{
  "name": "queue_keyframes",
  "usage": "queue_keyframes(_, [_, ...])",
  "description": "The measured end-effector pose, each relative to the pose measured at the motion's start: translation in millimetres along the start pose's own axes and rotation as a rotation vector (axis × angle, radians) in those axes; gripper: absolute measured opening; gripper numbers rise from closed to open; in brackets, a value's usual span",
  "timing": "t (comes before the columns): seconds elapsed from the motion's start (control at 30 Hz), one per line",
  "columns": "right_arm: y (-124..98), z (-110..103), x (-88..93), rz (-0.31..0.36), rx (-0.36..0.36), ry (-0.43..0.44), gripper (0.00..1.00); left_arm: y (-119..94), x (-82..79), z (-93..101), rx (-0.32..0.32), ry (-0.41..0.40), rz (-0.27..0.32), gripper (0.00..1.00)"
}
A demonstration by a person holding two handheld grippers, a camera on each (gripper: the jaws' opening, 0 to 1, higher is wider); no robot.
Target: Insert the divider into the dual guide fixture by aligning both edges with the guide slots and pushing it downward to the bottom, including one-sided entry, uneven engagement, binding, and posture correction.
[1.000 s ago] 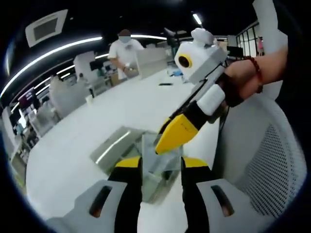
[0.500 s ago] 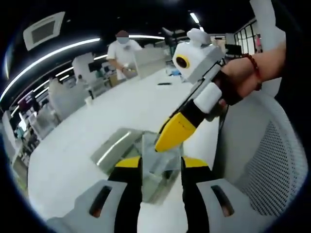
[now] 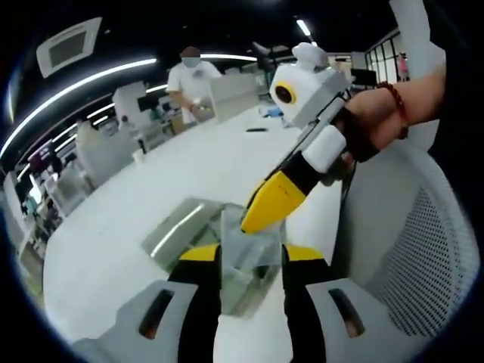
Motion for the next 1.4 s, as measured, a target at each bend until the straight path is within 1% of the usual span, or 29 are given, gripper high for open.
queue_keyframes(0.27, [0,0,0.5,-0.002,0.002,-0.001,0.15,0,1.6,0.8,0.000,-0.001,-0.007,0.29])
queue_keyframes(0.4, [0,1,-0.4,0.003,0.005,0.007,0.10,0,2.2,0.6,-0.002,-0.001,-0.009,0.29])
queue_keyframes(0.47, [0,1,-0.4,0.001,0.007,0.013,0.09,-1,2.3,0.2,-0.003,-0.001,-0.009,0.29])
queue_keyframes(0.53, [-1,2,-0.3,0.000,0.006,0.018,0.05,-1,2.3,0.0,-0.004,0.000,-0.011,0.29])
queue_keyframes(0.57, [-1,1,-0.7,0.002,0.006,0.023,0.00,0,2.1,0.1,-0.003,0.000,-0.010,0.29])
queue_keyframes(0.63, [-1,1,-3.0,0.014,0.001,0.002,0.00,-1,1.8,0.0,-0.002,-0.004,-0.011,0.20])
queue_keyframes(0.67, [-1,0,-2.6,0.002,-0.012,-0.034,0.00,-1,1.6,0.1,-0.001,-0.008,-0.009,0.20])
queue_keyframes(0.73, [-1,0,-3.1,0.002,0.002,-0.025,0.00,0,1.0,-0.5,-0.010,-0.016,0.000,0.30])
queue_keyframes(0.77, [-1,0,-3.2,0.003,0.001,-0.021,0.00,1,1.7,-1.1,-0.014,-0.009,-0.006,0.32])
queue_keyframes(0.8, [-1,-1,-2.9,0.005,-0.005,-0.004,0.00,1,2.8,-1.5,-0.014,0.002,-0.017,0.31])
queue_keyframes(0.93, [-1,-1,-2.1,0.004,0.002,0.005,0.00,1,2.1,-1.8,-0.018,-0.008,-0.012,0.32])
queue_keyframes(1.07, [1,-6,-2.5,0.017,-0.017,0.045,0.00,2,1.5,-2.1,-0.022,0.000,-0.007,0.37])
queue_keyframes(1.2, [3,-13,-2.6,0.027,-0.033,0.079,0.00,5,-1.5,0.1,-0.018,0.021,0.001,0.38])
queue_keyframes(1.33, [4,-16,0.9,0.002,-0.043,0.090,0.00,5,-1.4,-1.1,-0.023,0.044,-0.014,0.34])
queue_keyframes(1.4, [2,-16,1.0,-0.004,-0.047,0.096,0.00,4,-1.2,0.4,-0.010,0.057,-0.010,0.34])
Point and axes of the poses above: the point that each gripper's makers call its tool centre point, and the gripper's own axes: y roughly forward along the fingers, z roughly to its right, x roughly out of its underside, the point moved 4 cm from there along -y, roughly backward along the fingers, and after that the axes turned 10 degrees about z, right-handed, at the moved point
